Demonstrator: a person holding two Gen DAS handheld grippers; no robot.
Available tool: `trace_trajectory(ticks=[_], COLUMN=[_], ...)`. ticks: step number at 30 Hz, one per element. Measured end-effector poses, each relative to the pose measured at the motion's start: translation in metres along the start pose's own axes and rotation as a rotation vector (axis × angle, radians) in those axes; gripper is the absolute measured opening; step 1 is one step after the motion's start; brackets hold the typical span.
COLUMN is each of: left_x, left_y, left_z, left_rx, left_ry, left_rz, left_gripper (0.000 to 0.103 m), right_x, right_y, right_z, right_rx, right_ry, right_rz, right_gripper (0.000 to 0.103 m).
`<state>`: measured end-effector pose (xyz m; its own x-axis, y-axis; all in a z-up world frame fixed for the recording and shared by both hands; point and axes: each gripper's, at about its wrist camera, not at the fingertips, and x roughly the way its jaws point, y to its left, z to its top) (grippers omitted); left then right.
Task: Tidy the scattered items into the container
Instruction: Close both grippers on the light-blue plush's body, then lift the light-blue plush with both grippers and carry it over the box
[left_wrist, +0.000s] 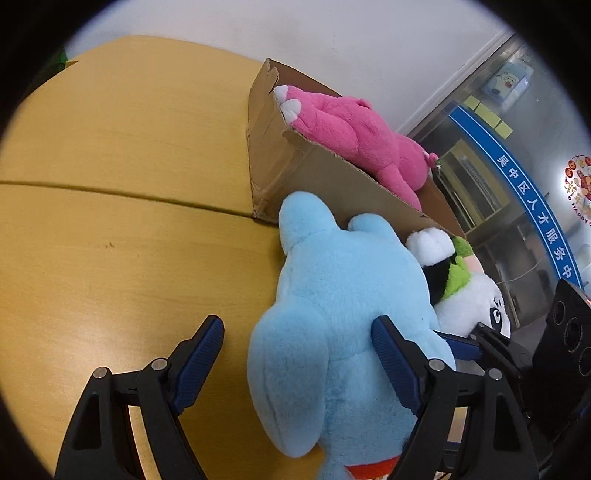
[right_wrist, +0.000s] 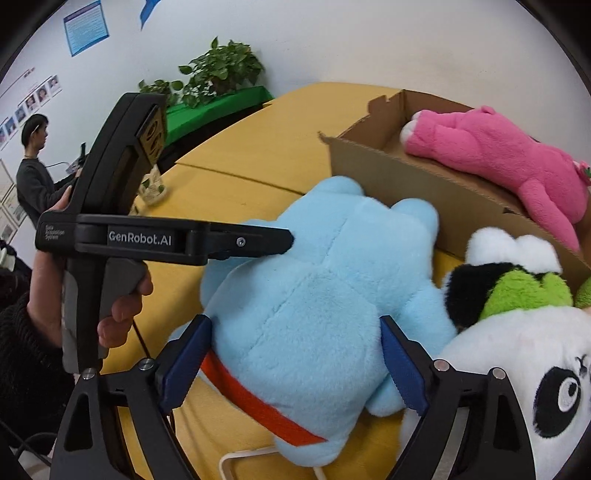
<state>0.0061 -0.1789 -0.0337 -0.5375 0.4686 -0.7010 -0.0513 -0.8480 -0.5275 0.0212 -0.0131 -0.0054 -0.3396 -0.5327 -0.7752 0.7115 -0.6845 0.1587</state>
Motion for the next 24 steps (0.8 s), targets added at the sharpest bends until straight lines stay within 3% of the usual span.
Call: trace_trajectory(ticks=[7,11,14,15,16,17,18,21,24], left_x=[-0.029,-0.036,-0.026,-0.020,-0.014,-0.009,-0.003,-0.001,-0.003], left_y=[0.024,0.039,0.039,0.037,0.036,0.034,0.031,0.027,0.028], left_z=[-0.015,-0.015,-0.013,-0.012,-0.012,-0.012,-0.013,-0.015,-0.018], left_rx=[-0.011,-0.017,-0.001,0.014,0.020,0.027,0.033,0.053,0.047], left_ry=[-0.039,-0.043,-0.001,0.021,0.045,0.063,0.082,0.092,0.089], left_rz=[-0.017,-0.007,-0.020,-0.012,-0.032,-0.038,-0.043,0.013,0.006], left_gripper=[0.081,0.081,0.079,0.065,0.054,0.034,0.027,0.025,0.025], right_x=[-0.013,-0.021,-0.020,-0.016,-0.012,-0.013,-0.014,-0.017,-0.011], right_y=[0.001,-0.021,-0.029,-0.028,-0.027,-0.025,-0.023,-0.023,-0.032], right_z=[-0.007,-0.001,0.004,0.005,0.005,0.005,0.004,-0.002,-0.009], right_rx=[0.010,0.065,0.052,0.038,0.023,0.023,0.023,0.004,0.038], right_ry=[-0.052,-0.065,-0.018,0.011,0.041,0.052,0.061,0.101,0.138], right_rz=[0.237,0.180,0.089,0.055,0.021,0.006,-0.006,-0.136,-0.133], right_gripper=[0.092,0.089,0.073,0.066,0.066,0.066,0.066,0.063,0.062])
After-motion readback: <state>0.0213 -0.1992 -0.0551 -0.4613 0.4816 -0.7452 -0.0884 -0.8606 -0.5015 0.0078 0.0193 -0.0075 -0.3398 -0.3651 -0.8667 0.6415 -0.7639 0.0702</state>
